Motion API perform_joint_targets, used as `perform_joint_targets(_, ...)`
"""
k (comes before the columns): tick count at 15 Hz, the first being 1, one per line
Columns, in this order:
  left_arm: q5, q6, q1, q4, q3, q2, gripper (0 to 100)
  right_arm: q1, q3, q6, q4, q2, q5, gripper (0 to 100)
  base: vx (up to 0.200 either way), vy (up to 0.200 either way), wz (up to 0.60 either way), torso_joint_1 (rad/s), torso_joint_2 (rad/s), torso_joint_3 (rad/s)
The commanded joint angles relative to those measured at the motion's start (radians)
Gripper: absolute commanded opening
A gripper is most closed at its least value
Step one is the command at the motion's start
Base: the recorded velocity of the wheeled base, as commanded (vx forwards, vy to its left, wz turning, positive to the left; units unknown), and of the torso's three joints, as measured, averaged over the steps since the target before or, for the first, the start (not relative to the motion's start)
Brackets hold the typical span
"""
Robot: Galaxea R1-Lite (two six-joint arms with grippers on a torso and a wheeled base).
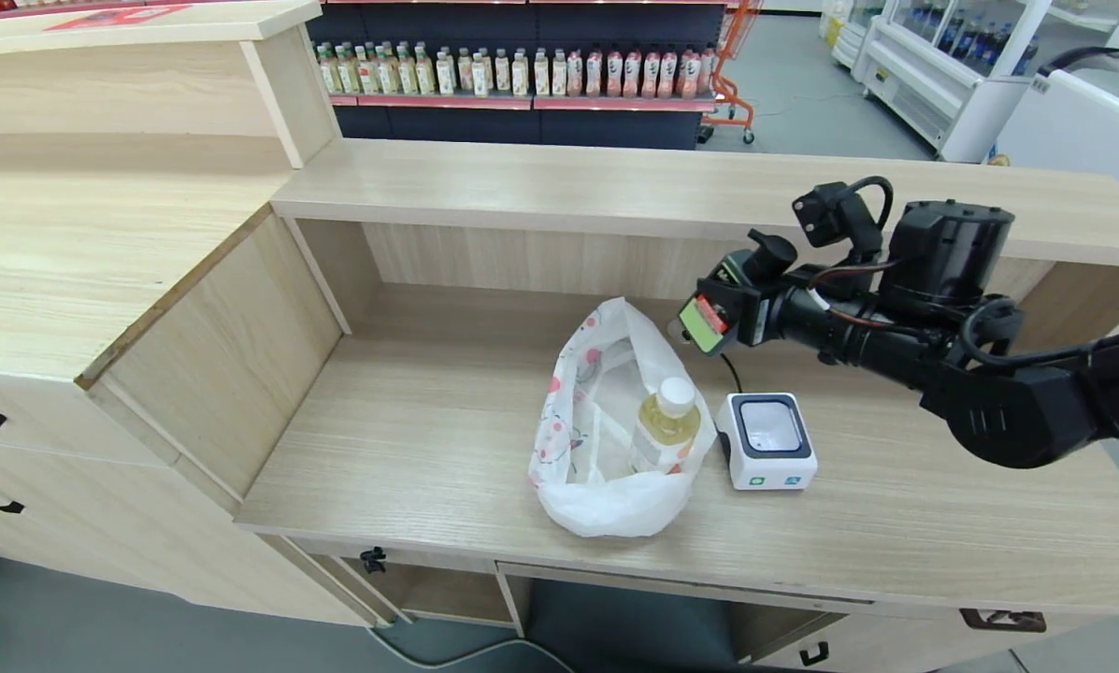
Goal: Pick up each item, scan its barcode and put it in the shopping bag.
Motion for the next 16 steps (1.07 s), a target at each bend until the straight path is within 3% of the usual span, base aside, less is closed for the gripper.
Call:
perform_joint_targets(1,0.0,0.0,0.0,-0.001,0.0,0.0,100,0.065,-0.074,-0.056,0.022,0.071,0.003,0,0.0,0.0,0.0,0.0,0.0,0.0)
perform_joint_targets(6,0.0,-0.002,0.0,-0.001,0.0,0.0,100,0.016,-0.274,-0.103,0.022,0.305,-0.04,0,0.0,0.0,0.0,0.0,0.0,0.0)
perform_joint_targets(16,0.0,-0.002,0.0,-0.001,0.0,0.001,100,0.018,-0.383,-0.094,0.013,0.479,0.015,0,0.0,0.0,0.0,0.0,0.0,0.0)
